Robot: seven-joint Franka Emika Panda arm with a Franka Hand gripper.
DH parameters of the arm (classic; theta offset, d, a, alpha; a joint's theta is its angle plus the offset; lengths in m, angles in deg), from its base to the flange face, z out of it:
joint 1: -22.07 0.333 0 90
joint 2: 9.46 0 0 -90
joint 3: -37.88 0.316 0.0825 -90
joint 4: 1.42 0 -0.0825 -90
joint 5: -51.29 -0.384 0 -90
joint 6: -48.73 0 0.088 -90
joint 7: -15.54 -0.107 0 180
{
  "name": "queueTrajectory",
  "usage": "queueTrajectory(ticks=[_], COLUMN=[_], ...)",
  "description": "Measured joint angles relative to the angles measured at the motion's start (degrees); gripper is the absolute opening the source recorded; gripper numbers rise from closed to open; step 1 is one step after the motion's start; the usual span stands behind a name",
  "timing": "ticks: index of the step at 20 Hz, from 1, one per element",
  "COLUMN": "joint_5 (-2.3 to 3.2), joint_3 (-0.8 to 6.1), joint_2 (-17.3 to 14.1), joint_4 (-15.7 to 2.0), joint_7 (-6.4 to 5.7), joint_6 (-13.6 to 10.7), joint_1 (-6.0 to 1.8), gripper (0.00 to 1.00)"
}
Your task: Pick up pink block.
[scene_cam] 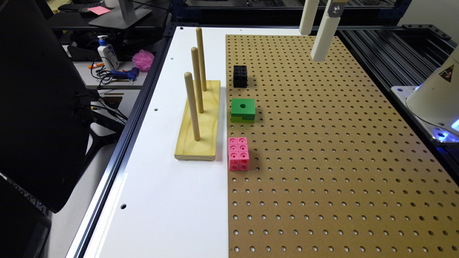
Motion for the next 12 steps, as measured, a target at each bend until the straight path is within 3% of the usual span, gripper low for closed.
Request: queueTrajectory(ticks=[5, 9, 12], joint_5=[0.0, -0.13, -0.21], joint_3=[0.14, 1.12, 1.89], joint_2=[0.0, -0.5, -2.8], joint_4=[-0.07, -1.16, -3.28], joint_7=[0.0, -0.22, -0.64], joint_6=[0.0, 0.2, 1.4], joint_1=[0.02, 0.04, 0.04], gripper=[1.0, 1.0, 1.0])
